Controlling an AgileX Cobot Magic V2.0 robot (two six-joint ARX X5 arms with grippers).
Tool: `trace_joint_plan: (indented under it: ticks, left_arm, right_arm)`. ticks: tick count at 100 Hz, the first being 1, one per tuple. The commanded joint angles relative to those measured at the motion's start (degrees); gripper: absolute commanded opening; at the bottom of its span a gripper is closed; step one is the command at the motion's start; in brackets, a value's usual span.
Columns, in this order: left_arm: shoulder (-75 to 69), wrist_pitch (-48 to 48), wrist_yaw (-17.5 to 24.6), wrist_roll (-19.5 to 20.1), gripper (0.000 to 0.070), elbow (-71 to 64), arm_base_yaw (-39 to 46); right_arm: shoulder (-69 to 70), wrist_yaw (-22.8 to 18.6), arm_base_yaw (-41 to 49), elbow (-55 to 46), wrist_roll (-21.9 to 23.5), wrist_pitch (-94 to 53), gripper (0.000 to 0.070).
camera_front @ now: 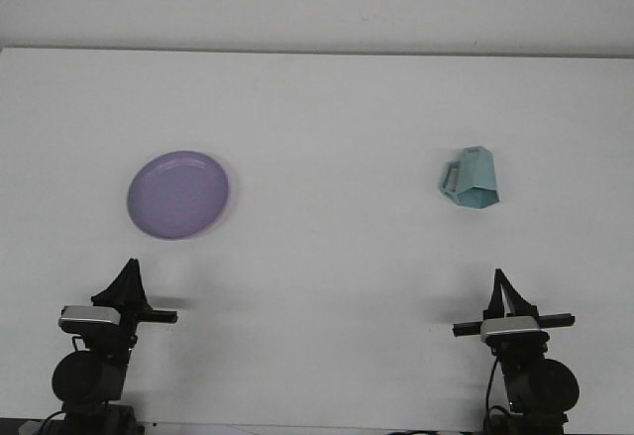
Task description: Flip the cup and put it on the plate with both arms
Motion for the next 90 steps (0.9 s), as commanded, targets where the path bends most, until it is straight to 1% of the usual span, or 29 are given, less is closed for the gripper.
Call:
trace_joint_plan:
  ticks: [1,70,73,79,90]
  left_arm:
    - [0.0,0.6,-0.2,-0.1,0.0015,-1.1,0.0]
    - [0.0,1.0,-0.2,-0.4,0.0015,-1.1,0.0]
    - [0.0,1.0,-0.2,-1.0,0.0015,-1.1,0.0]
    - [0.0,1.0,-0.2,-3.3,0.0015,-1.1,0.0]
    - [0.0,1.0,-0.2,-6.9,0.0013,-1.1,0.0]
  right_arm:
    - [0.0,0.2,0.0,-0.2,-0.1,0.7,0.0004]
    - [0.0,0.1,0.0,-0.2,0.1,0.8,0.0004]
    - [0.0,-0.1,0.0,-0.2,0.8,1.0,0.0004]
    - [0.0,-0.1,0.1,-0.2,2.6,1.1,0.0004]
    - [0.0,-0.4,0.1,-0.2,9.7,1.4,0.0004]
